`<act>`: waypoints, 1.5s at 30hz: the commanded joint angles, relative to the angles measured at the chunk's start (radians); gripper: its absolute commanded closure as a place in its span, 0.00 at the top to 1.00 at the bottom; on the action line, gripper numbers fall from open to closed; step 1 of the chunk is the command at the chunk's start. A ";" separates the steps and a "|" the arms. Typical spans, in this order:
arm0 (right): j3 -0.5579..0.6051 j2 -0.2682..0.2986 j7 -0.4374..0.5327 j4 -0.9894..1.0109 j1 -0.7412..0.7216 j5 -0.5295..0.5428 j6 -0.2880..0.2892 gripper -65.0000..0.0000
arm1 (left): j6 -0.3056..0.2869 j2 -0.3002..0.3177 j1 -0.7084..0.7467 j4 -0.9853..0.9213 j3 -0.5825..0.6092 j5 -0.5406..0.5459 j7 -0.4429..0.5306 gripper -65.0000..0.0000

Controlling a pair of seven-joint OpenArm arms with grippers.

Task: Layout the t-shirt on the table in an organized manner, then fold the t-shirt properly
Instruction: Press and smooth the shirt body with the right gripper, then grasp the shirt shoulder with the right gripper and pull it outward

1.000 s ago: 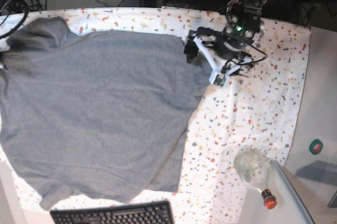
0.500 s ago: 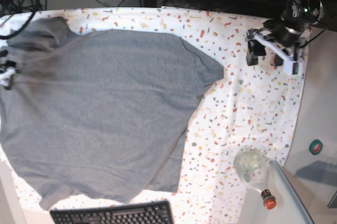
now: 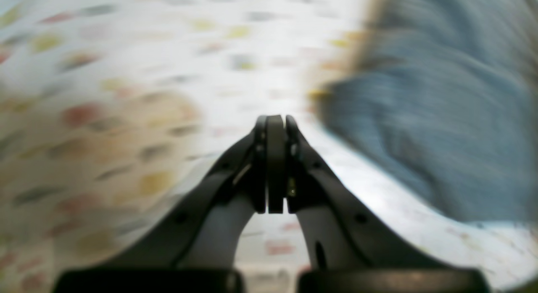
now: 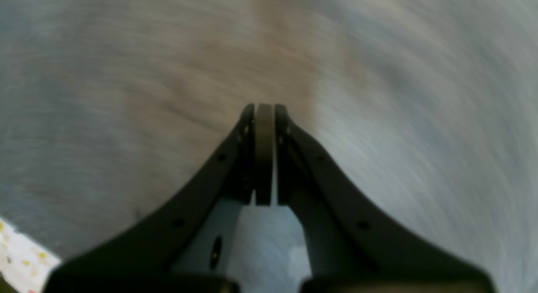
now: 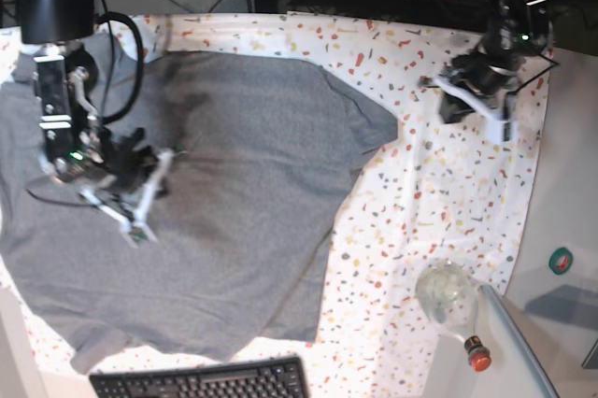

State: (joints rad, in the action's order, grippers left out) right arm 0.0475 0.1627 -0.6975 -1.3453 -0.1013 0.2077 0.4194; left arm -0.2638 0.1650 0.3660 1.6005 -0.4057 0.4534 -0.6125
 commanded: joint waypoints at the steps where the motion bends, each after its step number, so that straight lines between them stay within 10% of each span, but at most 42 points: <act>1: 0.044 0.004 0.020 0.025 -0.058 0.002 -0.001 0.00 | 0.002 0.014 0.003 -0.001 -0.042 0.006 0.018 0.00; 8: 0.070 -0.062 0.022 0.462 -0.275 0.000 -0.135 0.00 | 0.001 0.018 0.051 -0.024 -0.275 0.006 0.018 0.00; 17: -0.031 0.004 0.083 0.369 -0.122 0.002 -0.425 0.00 | 0.001 0.018 0.077 -0.022 -0.352 0.005 0.018 0.00; 25: -0.044 0.018 0.112 -0.049 0.070 0.002 -0.394 0.00 | 0.001 0.018 0.067 -0.018 -0.259 0.005 0.018 0.00; 31: 0.084 0.007 -0.032 -0.385 0.226 0.003 -0.126 0.00 | 0.001 0.029 0.052 -0.032 -0.289 0.005 0.018 0.00; 37: 0.299 0.004 -0.098 -0.320 0.216 0.003 -0.047 0.48 | 0.001 0.034 0.047 -0.065 -0.378 0.005 0.018 0.00; 45: 0.412 -0.082 -0.066 -0.170 0.133 0.005 -0.038 0.52 | -0.001 0.041 0.055 -0.070 -0.407 0.005 0.018 0.00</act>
State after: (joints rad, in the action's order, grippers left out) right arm 0.4644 0.0757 -0.7807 -1.5002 0.0475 0.2096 0.3824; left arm -0.2604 0.1917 0.4171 1.5181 -0.8074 0.4492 -0.6132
